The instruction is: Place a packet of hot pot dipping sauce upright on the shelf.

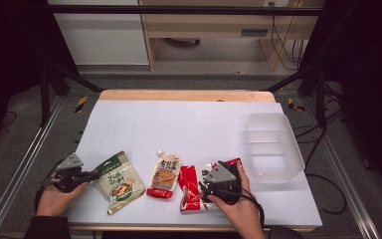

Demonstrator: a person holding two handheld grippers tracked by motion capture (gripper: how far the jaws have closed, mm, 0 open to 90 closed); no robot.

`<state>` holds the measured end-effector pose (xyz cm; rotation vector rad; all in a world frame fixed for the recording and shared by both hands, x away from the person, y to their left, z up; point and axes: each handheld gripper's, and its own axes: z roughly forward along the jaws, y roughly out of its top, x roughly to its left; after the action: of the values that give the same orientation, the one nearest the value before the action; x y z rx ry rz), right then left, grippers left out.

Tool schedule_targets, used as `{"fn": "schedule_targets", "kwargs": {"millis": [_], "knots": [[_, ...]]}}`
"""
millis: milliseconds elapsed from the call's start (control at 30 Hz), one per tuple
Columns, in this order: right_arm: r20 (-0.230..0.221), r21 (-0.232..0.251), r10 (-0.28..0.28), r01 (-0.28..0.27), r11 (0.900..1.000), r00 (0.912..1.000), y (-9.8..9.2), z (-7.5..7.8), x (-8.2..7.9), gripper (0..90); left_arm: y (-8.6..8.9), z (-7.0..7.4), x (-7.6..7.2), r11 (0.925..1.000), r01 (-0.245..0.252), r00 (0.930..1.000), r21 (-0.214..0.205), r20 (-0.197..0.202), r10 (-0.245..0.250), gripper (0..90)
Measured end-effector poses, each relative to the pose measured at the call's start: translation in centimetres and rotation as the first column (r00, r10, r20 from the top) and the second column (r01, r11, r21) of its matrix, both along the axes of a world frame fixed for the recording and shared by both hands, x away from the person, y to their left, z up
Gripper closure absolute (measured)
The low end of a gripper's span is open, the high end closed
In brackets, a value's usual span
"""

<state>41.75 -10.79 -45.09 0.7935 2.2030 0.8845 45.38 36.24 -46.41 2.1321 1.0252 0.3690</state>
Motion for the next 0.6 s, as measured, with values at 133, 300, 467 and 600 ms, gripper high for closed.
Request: {"fn": "schedule_targets", "kwargs": {"millis": [133,300,467,600], "knots": [[-0.001,-0.003,0.001,-0.001,1.0000,1.0000,0.0,-0.1,0.0,10.5,0.6,0.7,-0.3,0.9994,-0.017,0.9998,-0.031,0.014,0.017,89.7],[-0.006,-0.002,-0.015,0.015,0.9999,0.9999,-0.2,-0.2,0.2,10.5,0.4,1.6,-0.9,0.9989,-0.019,0.9986,-0.043,0.048,0.021,89.9],[-0.007,0.002,-0.016,0.016,0.9999,0.9998,-0.3,-0.2,0.2,10.3,0.6,3.2,-2.1,0.9970,-0.014,0.9953,-0.076,0.094,0.021,90.0],[-0.016,-0.002,-0.018,0.018,0.9998,0.9997,-0.4,-0.2,0.2,10.1,0.3,4.2,-2.6,0.9955,0.006,0.9933,-0.094,0.116,0.005,90.0]]}}
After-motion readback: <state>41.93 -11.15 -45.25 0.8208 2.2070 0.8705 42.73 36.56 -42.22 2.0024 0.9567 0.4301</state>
